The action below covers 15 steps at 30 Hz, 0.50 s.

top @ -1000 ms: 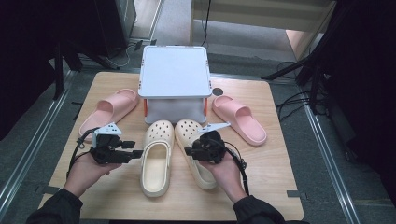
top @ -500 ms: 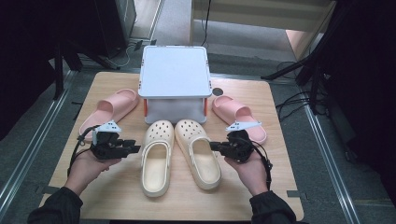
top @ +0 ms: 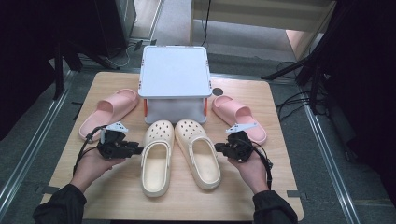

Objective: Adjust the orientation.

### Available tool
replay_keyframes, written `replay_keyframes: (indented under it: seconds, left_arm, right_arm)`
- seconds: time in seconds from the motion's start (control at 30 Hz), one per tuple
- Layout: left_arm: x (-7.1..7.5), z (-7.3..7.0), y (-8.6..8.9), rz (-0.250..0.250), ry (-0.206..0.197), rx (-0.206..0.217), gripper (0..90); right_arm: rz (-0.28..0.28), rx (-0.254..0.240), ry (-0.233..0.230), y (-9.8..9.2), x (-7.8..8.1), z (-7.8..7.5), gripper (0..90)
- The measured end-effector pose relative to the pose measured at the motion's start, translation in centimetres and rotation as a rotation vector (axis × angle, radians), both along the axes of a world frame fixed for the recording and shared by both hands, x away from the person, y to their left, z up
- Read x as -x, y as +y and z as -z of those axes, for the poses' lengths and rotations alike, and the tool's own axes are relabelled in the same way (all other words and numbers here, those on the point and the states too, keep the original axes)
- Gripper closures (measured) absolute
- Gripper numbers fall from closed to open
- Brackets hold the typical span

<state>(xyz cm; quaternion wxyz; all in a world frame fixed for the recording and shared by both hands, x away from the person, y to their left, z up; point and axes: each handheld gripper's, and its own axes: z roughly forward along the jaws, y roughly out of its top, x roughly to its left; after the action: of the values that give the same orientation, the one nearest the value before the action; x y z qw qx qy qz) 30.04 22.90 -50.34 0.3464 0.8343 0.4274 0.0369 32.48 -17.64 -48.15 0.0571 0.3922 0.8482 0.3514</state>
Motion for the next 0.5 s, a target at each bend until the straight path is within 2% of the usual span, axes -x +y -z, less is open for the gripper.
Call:
replay_keyframes:
  seconds: [0.17, 0.5]
  left_arm:
    - [0.0, 0.0, -0.1, 0.002, 0.015, 0.018, 71.7]
    - [0.3, 0.1, -1.1, 0.036, 0.030, 0.049, 73.3]
  right_arm:
    - [0.011, -0.006, 0.008, 0.1, -0.1, 0.1, 86.3]
    - [0.000, -0.015, 0.020, 0.4, 0.0, 0.3, 86.3]
